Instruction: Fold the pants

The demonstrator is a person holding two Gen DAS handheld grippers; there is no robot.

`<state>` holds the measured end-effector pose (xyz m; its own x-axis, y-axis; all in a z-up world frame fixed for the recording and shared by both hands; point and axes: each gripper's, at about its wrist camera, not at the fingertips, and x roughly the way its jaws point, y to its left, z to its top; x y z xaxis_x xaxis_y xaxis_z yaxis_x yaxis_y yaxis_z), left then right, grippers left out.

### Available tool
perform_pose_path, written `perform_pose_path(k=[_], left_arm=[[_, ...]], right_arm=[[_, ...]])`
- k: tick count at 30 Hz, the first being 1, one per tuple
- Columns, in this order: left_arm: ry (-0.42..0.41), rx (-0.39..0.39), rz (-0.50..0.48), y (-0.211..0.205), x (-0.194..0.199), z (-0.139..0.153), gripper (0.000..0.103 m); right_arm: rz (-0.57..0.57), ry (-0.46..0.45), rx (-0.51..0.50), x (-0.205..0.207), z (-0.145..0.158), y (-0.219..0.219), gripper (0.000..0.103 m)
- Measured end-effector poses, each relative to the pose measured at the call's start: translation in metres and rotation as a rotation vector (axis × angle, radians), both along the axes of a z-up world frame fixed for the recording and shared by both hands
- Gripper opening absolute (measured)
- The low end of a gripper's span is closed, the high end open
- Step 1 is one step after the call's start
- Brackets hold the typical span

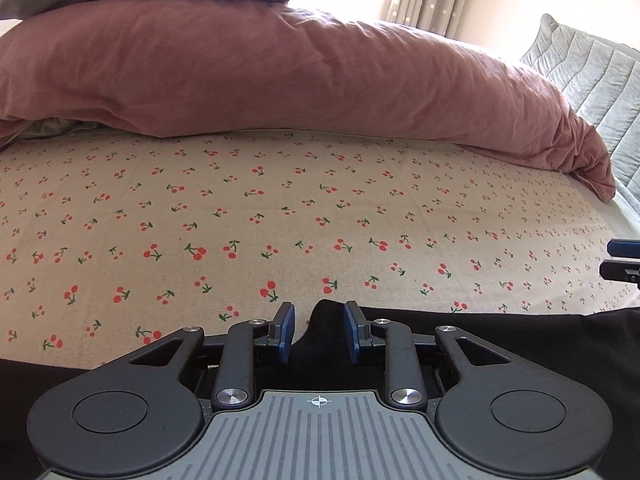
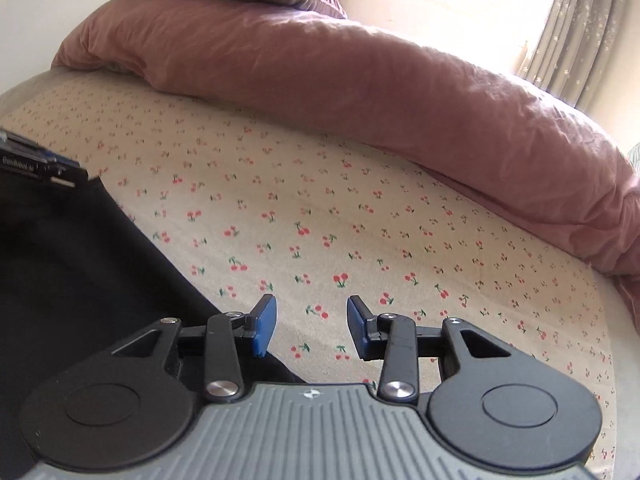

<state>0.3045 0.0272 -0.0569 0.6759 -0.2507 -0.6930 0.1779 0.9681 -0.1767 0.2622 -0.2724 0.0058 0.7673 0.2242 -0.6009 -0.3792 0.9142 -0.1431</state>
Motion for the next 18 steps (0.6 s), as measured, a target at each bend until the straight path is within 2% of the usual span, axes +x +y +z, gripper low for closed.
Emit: perform_pose_path(k=[1, 3, 5, 7, 10, 12, 15, 16, 18], left_arm=[[-0.002, -0.004, 0.008, 0.000, -0.004, 0.005, 0.026], [-0.010, 0.006, 0.022, 0.001, -0.013, 0.018, 0.029], [-0.005, 0.031, 0.056, 0.004, -0.023, 0.030, 0.036], [0.012, 0.048, 0.097, 0.009, -0.032, 0.038, 0.037], [0.037, 0.033, 0.164, 0.025, -0.052, 0.048, 0.037], [0.041, 0.001, 0.201, 0.040, -0.067, 0.052, 0.041], [0.063, -0.044, 0.261, 0.059, -0.089, 0.052, 0.045], [0.073, -0.057, 0.278, 0.064, -0.096, 0.051, 0.047], [0.094, -0.081, 0.309, 0.075, -0.111, 0.049, 0.060]], right_arm=[[-0.011, -0.018, 0.054, -0.006, 0.012, 0.006, 0.044], [-0.043, -0.039, 0.110, -0.018, 0.026, 0.016, 0.076], [-0.064, -0.064, 0.124, -0.033, 0.035, 0.025, 0.087], [-0.073, -0.095, 0.145, -0.053, 0.042, 0.032, 0.095], [-0.098, -0.115, 0.165, -0.077, 0.051, 0.037, 0.096], [-0.127, -0.130, 0.201, -0.093, 0.057, 0.037, 0.096], [-0.193, -0.157, 0.326, -0.119, 0.054, 0.031, 0.096], [-0.209, -0.145, 0.358, -0.125, 0.050, 0.030, 0.096], [-0.213, -0.050, 0.332, -0.125, 0.037, 0.034, 0.096]])
